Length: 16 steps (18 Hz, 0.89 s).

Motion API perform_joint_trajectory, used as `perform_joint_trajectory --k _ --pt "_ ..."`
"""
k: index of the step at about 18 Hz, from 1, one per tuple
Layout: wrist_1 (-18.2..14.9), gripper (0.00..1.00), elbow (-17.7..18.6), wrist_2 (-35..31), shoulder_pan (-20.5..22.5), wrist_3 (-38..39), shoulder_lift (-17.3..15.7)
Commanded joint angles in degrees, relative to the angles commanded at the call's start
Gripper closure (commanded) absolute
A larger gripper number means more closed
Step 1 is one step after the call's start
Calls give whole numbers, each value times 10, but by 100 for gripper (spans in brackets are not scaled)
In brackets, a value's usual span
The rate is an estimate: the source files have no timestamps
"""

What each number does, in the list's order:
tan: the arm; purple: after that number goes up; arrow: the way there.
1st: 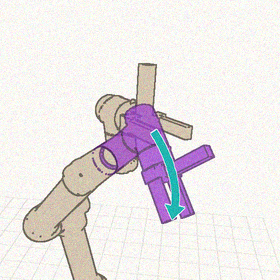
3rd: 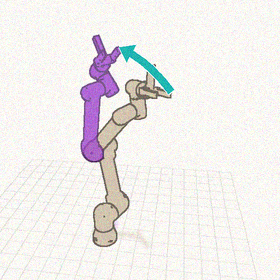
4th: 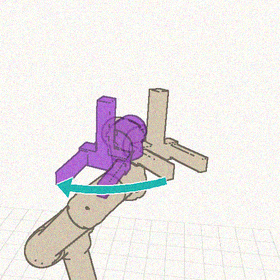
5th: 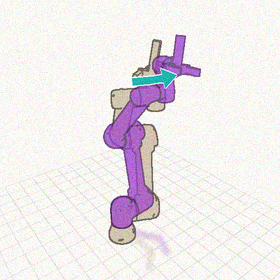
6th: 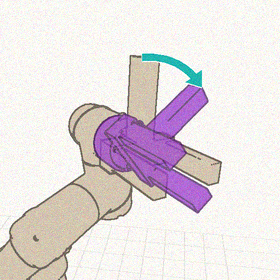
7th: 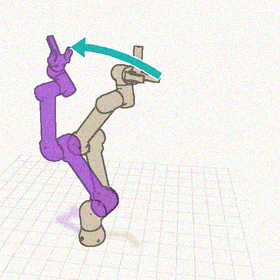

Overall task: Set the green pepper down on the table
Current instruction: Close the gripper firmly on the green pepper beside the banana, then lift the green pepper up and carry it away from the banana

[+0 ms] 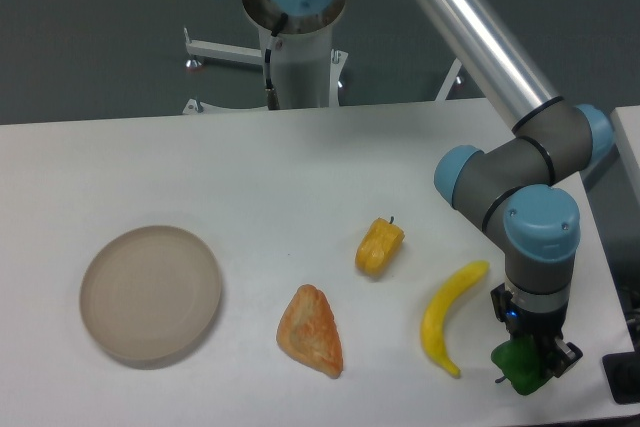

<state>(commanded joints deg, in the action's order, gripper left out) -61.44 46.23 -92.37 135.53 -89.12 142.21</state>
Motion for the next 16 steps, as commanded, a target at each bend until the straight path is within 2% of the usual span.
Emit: perform_joint_trajectory --k 6,10,13,16 --pt "-14 63 53 10 4 -2 -43" --pt "-25 63 132 36 25 -8 -108" --pt "-31 63 207 48 49 -13 -163" --pt "-30 63 285 49 77 -63 -213"
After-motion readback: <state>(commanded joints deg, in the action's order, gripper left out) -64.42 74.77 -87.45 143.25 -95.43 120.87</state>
